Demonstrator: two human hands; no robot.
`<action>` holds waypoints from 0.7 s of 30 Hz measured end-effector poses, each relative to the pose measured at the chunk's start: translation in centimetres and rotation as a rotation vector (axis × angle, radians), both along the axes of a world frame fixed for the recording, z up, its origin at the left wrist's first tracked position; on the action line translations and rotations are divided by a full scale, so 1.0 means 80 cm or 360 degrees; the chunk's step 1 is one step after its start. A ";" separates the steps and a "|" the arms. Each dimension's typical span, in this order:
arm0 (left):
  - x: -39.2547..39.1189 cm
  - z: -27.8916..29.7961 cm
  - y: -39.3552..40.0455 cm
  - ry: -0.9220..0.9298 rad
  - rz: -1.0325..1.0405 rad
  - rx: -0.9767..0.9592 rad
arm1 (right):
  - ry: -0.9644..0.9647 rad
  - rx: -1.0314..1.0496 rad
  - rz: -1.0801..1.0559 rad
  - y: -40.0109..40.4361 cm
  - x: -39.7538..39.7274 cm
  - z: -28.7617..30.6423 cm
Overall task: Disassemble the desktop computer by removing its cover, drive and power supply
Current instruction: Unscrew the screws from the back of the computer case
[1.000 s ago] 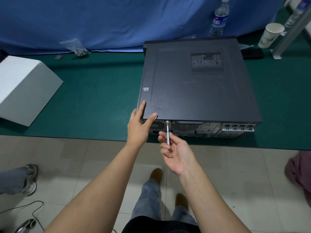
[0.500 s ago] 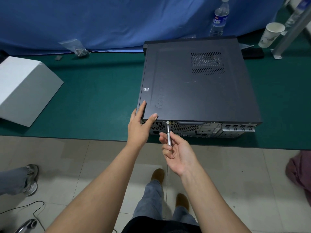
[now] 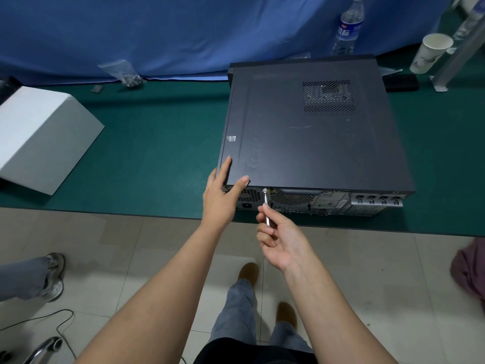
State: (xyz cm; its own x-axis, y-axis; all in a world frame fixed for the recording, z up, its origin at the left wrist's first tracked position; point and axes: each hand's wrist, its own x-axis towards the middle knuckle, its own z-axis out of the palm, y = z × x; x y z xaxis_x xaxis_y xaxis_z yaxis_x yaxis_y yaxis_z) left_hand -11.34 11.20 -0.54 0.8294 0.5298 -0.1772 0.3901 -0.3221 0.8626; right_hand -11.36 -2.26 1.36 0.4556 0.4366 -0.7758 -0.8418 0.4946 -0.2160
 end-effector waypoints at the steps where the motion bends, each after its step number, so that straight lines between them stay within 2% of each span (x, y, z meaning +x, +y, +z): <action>1: 0.000 0.000 0.000 -0.0001 0.0002 -0.0001 | -0.0010 0.0029 0.0024 -0.002 0.000 0.001; 5: 0.000 -0.002 0.001 0.0003 0.0006 0.0001 | 0.0018 0.0154 0.0067 -0.009 0.002 0.002; 11: 0.001 -0.002 0.001 0.0003 -0.0002 0.0022 | 0.0073 0.0064 0.0026 -0.006 0.002 0.003; 21: 0.000 -0.002 0.000 -0.0009 -0.0010 0.0019 | 0.0018 0.0127 0.0069 -0.007 0.002 0.002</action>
State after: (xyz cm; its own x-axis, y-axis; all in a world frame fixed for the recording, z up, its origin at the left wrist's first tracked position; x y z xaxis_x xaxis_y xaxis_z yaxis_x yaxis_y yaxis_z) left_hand -11.34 11.22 -0.67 0.8336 0.5267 -0.1663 0.3832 -0.3347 0.8609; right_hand -11.18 -2.79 1.54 0.4262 0.5164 -0.7427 -0.8650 0.4731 -0.1674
